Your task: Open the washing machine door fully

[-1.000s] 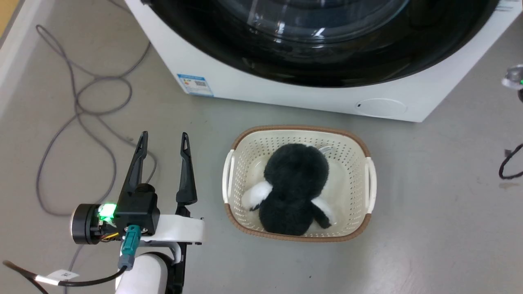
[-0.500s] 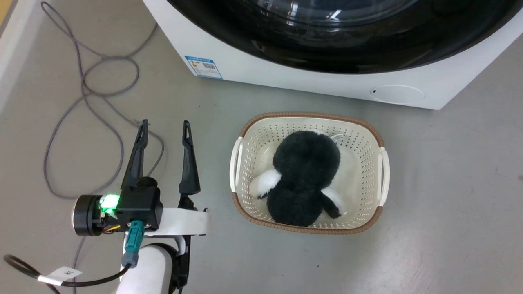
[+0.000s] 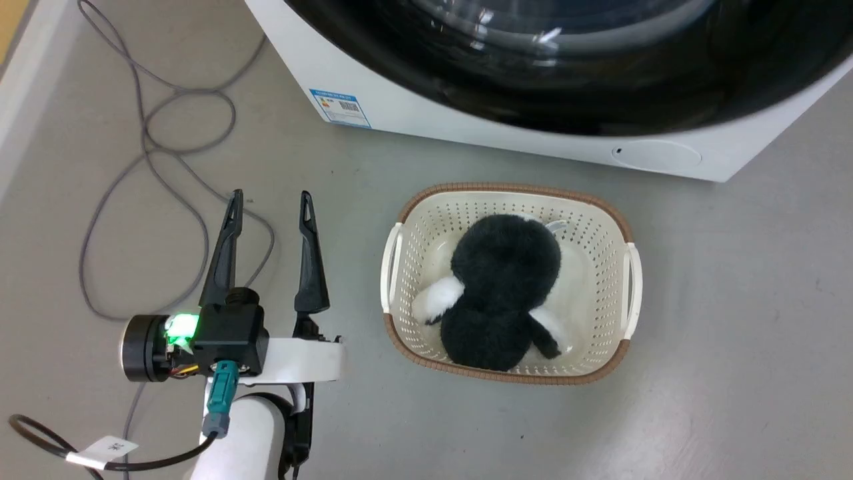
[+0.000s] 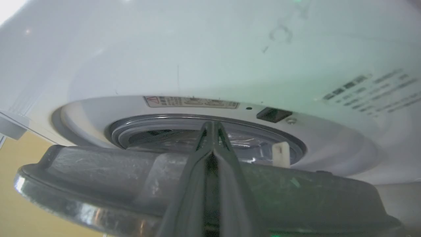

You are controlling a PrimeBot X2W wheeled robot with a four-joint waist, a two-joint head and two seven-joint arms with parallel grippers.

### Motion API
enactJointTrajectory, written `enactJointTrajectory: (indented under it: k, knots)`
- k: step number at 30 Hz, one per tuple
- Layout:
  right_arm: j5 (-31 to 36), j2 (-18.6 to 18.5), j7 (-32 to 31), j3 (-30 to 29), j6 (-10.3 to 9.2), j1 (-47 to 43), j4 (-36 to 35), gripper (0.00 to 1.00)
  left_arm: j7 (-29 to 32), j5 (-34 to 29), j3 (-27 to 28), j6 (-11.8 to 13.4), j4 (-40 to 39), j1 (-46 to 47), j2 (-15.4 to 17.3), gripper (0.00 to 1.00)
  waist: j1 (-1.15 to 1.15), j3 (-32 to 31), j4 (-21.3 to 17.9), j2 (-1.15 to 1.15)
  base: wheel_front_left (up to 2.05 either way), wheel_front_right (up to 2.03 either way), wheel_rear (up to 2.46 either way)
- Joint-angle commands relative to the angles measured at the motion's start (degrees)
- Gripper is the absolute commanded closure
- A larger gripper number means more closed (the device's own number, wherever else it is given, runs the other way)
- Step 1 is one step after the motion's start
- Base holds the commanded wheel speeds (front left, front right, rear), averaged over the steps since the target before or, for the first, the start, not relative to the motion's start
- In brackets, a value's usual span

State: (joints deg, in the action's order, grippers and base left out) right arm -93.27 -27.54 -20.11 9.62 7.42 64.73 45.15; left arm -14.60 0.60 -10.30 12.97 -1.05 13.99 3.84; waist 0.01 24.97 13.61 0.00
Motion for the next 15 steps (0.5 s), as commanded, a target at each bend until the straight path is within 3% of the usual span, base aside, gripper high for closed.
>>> enactJointTrajectory:
  k: [1, 15]
  knots:
    - [-1.0, 1.8, -2.1, 1.9, 0.07, -0.4, -0.7, 1.0, -0.4, 0.1, -0.1, 0.3, 0.3, 0.4, 0.1, 0.0, -0.01, -0.7, -0.2, 0.0, 0.0, 0.0, 0.0]
    - [-1.7, 1.1, -8.7, 3.6, 0.07, -14.2, -10.0, 1.0, -0.4, 0.1, 0.7, -0.5, 1.6, -2.9, 1.0, 0.0, -0.01, -7.1, -1.2, 0.0, 0.0, 0.0, 0.0]
